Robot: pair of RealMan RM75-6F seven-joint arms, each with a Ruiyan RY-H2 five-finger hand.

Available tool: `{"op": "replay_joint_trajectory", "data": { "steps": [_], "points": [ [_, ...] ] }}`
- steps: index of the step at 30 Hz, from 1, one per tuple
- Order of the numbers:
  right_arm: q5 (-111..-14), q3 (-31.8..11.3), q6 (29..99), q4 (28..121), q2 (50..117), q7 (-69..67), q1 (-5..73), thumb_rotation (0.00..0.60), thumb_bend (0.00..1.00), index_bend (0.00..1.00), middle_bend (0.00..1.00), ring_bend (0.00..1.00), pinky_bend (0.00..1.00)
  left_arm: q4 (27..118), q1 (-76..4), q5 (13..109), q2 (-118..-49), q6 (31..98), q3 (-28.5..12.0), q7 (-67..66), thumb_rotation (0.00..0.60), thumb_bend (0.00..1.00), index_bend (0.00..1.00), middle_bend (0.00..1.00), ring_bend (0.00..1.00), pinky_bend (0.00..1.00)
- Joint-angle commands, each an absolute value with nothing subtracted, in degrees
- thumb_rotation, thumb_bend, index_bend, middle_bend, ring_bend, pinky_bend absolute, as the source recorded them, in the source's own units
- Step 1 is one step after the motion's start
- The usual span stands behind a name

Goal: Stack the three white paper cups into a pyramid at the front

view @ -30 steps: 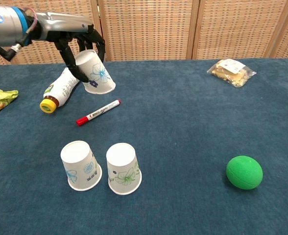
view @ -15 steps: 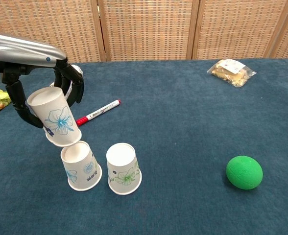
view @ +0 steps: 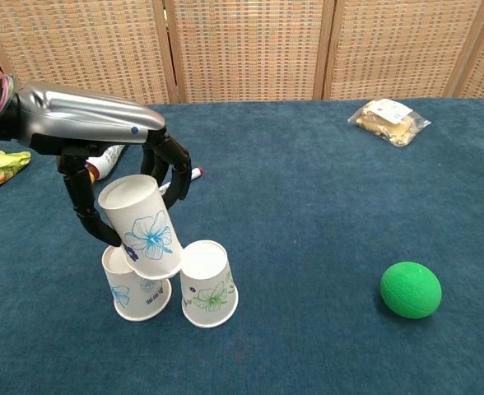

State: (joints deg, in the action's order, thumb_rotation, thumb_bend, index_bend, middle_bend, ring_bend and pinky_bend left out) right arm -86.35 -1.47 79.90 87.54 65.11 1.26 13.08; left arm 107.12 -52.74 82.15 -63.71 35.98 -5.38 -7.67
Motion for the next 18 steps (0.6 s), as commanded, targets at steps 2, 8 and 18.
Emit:
{"op": "replay_joint_trajectory", "data": {
  "steps": [2,8,18],
  "points": [
    [-86.38,-1.66,79.77,87.39,65.02,0.98,12.97,0.600,0.00,0.04,0.00,0.00,0.00,107.57,-53.58,80.73,-64.24,35.73,-5.36,-9.91,0.600,0.11,0.48,0.34,0.39,0.36],
    [-86.52,-1.95,79.82,87.20,64.99,0.64,12.79,0.600,0.00,0.04,0.00,0.00,0.00,107.47,-54.06,78.33,-64.98,36.15,-5.10,-13.06,0.600,0.11,0.48,0.34,0.39,0.34],
    [-86.84,-2.24,79.77,87.09,65.08,0.63,12.60,0.600,0.00,0.04,0.00,0.00,0.00,108.00,-54.18,77.44,-64.67,37.08,-4.19,-15.07,0.600,0.00,0.02,0.00,0.00,0.04]
  ]
}}
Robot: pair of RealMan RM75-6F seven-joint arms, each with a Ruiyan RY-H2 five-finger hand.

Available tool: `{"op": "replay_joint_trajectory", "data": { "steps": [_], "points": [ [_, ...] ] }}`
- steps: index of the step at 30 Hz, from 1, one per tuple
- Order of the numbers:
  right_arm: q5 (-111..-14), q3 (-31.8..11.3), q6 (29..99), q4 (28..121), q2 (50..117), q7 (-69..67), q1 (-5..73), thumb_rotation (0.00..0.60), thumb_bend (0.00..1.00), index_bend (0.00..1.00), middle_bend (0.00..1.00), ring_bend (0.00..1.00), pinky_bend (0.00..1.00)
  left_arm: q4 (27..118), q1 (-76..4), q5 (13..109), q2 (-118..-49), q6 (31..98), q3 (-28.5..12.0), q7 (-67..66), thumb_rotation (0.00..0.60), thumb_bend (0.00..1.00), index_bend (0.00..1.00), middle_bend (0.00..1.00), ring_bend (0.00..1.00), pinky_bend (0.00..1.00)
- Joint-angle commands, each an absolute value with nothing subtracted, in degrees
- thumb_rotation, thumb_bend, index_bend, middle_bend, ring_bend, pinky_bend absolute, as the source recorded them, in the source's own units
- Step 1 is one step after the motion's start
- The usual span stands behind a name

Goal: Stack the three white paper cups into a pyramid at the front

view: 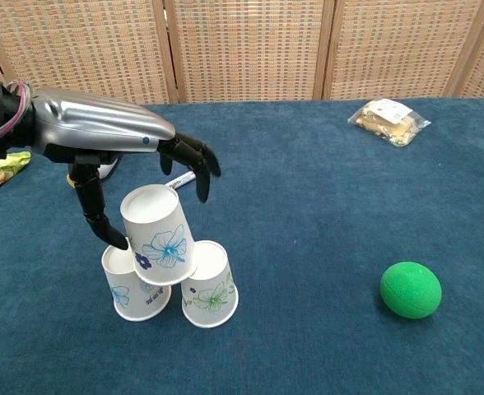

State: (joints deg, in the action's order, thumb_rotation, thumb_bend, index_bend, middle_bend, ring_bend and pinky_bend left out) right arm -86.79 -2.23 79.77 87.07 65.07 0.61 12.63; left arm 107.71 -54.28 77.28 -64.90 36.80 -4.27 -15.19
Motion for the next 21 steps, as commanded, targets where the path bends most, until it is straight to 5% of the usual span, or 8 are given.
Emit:
{"op": "replay_joint_trajectory", "data": {
  "steps": [1,10,13,21],
  "points": [
    [-86.89,-2.25,79.77,87.12,65.08,0.63,12.58,0.600,0.00,0.04,0.00,0.00,0.00,108.30,-54.09,77.71,-64.42,37.31,-4.16,-14.77,0.600,0.00,0.00,0.00,0.00,0.01],
    [-87.82,-2.21,80.31,87.63,64.81,0.54,12.18,0.600,0.00,0.04,0.00,0.00,0.00,112.86,-48.71,84.29,-53.60,46.36,-4.51,-7.39,0.600,0.00,0.00,0.00,0.00,0.00],
    [-88.56,-2.09,80.85,88.11,64.62,0.54,11.98,0.600,0.00,0.04,0.00,0.00,0.00,112.82,-43.60,81.75,-49.50,54.27,-4.61,-11.67,0.600,0.00,0.00,0.00,0.00,0.00],
    [-90.01,-1.79,81.87,89.12,64.33,1.27,11.49,0.600,0.00,0.04,0.00,0.00,0.00,109.30,-29.97,71.15,-55.05,72.32,-1.72,-22.38,0.600,0.00,0.00,0.00,0.00,0.00]
  ]
}}
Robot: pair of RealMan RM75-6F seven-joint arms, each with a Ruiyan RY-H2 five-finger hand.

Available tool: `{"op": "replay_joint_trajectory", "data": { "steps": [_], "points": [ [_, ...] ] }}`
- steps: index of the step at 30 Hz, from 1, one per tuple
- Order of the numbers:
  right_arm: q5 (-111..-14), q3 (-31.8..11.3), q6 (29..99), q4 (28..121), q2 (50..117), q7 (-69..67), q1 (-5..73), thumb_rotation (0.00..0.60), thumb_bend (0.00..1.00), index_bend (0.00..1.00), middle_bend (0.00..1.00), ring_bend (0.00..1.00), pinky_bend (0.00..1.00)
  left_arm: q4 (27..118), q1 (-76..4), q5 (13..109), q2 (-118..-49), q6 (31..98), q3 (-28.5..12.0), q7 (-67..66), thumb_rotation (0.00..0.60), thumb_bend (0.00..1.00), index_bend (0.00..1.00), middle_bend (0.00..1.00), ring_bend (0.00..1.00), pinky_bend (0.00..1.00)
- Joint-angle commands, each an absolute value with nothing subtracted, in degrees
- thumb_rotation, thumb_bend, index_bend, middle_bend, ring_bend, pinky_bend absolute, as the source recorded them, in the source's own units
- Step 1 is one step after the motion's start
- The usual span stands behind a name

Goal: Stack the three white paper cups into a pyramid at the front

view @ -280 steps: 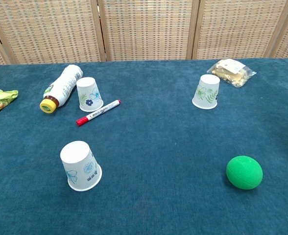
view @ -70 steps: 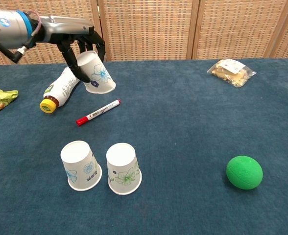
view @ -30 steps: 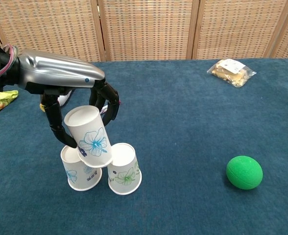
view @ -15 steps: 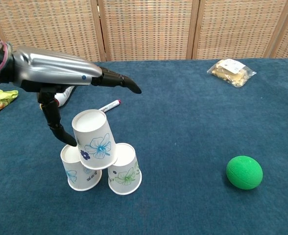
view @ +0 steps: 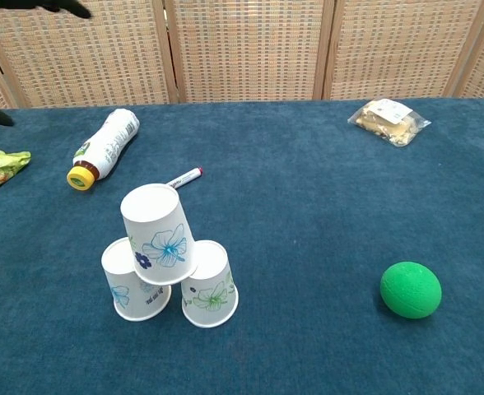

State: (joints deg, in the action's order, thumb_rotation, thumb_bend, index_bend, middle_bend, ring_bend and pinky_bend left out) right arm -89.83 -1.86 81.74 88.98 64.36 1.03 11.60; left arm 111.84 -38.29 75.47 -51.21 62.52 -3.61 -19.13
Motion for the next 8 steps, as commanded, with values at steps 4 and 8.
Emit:
{"op": "replay_joint_trajectory", "data": {
  "steps": [4,8],
  "points": [
    [-90.23,-1.89,82.45,89.24,64.46,1.88,11.16,0.600,0.00,0.04,0.00,0.00,0.00,103.47,-21.56,71.43,-61.31,80.17,0.74,-15.11,0.600,0.00,0.00,0.00,0.00,0.00],
    [-90.02,-1.99,82.49,89.14,64.61,2.12,10.98,0.600,0.00,0.04,0.00,0.00,0.00,99.06,-17.89,72.81,-63.94,81.89,2.03,-9.76,0.600,0.00,0.00,0.00,0.00,0.00]
  ]
}}
